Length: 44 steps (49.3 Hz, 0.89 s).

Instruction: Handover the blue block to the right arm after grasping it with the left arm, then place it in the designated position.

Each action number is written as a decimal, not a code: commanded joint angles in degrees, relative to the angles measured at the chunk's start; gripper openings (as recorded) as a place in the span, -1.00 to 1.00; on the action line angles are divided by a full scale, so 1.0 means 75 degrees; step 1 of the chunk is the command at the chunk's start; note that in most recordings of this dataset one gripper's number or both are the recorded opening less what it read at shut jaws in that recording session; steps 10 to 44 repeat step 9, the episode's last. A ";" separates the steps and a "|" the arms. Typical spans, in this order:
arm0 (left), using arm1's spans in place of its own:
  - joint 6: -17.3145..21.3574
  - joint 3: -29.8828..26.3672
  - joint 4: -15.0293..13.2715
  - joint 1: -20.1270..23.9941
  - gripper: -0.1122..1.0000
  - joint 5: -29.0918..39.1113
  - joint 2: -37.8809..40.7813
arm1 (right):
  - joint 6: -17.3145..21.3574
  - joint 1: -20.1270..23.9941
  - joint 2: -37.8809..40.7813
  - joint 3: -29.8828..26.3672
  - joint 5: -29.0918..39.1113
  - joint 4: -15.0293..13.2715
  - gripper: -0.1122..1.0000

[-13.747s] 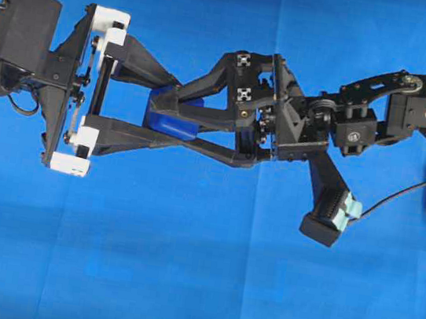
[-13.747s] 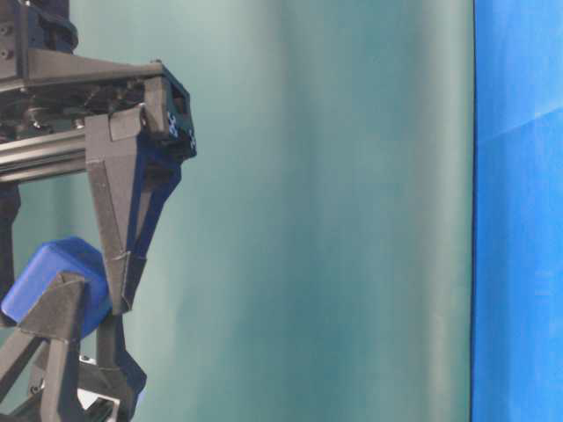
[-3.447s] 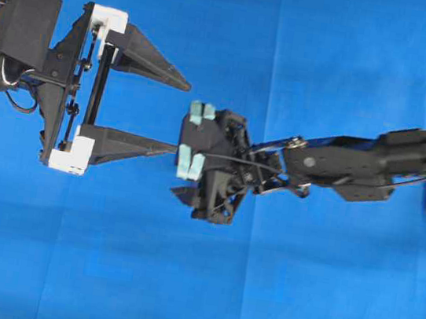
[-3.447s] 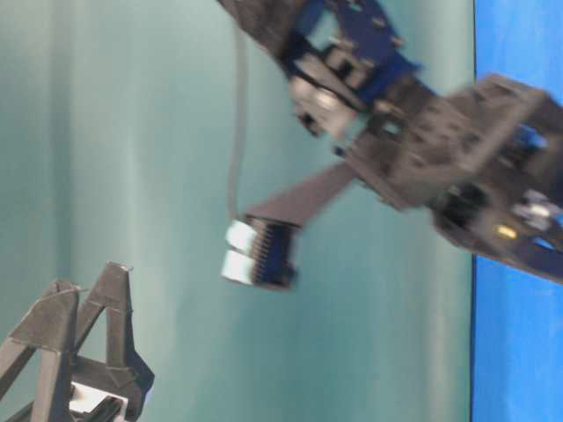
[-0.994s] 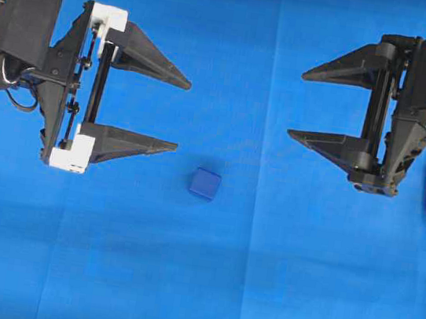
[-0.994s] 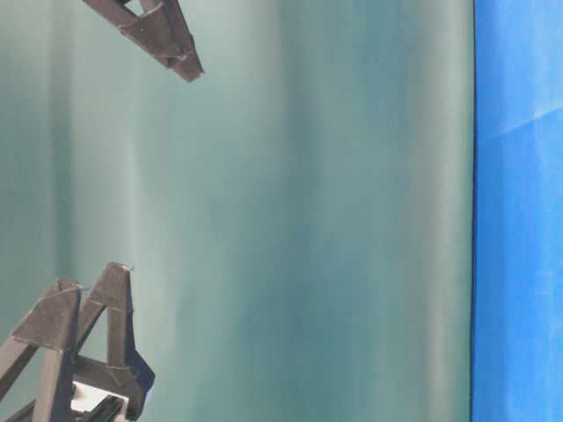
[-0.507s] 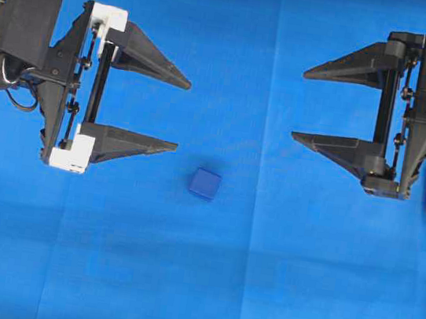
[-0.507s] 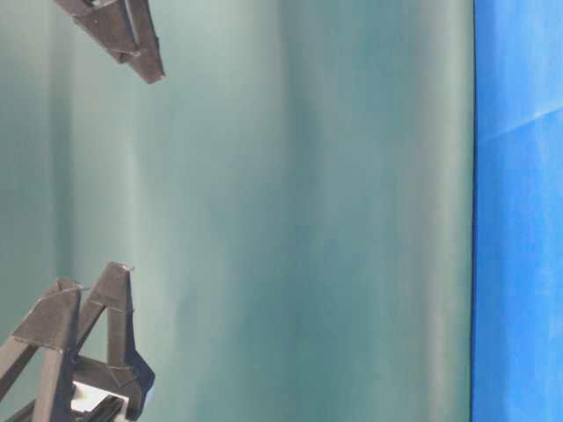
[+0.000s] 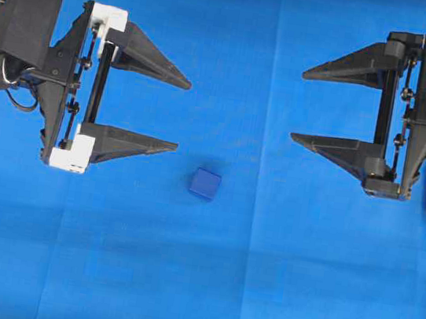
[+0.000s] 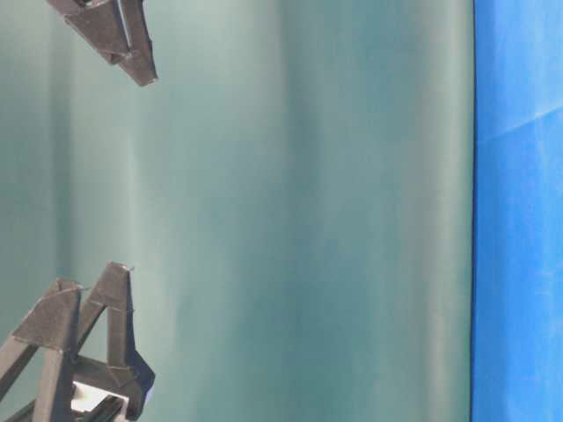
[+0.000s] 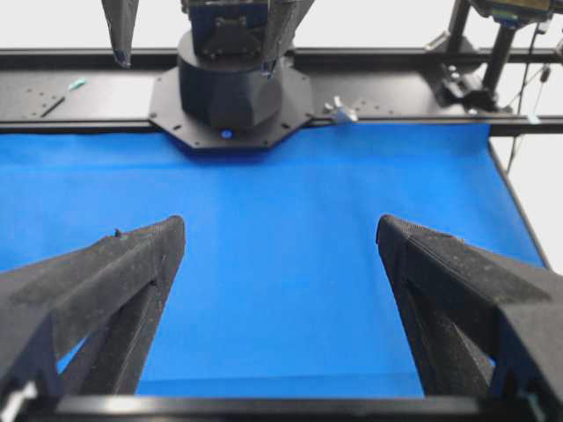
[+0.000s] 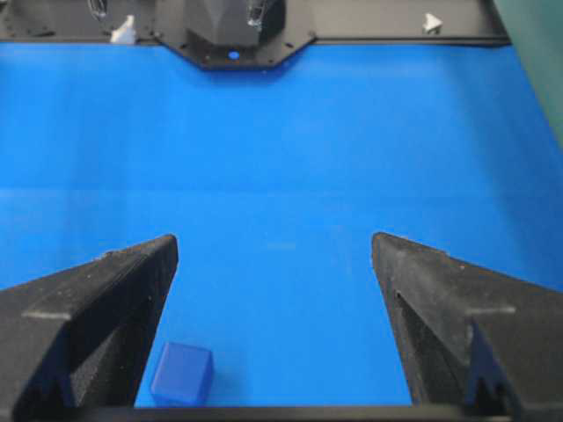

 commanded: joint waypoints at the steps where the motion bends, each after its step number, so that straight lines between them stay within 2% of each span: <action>1: 0.0000 -0.0117 0.0012 0.0023 0.88 -0.0035 -0.0270 | 0.0012 0.0012 -0.0059 -0.0082 -0.0059 -0.0012 0.70; 44: 0.0000 -0.0105 0.0012 0.0023 0.88 -0.0035 -0.0281 | 0.0012 0.0012 -0.0059 -0.0070 -0.0059 -0.0023 0.70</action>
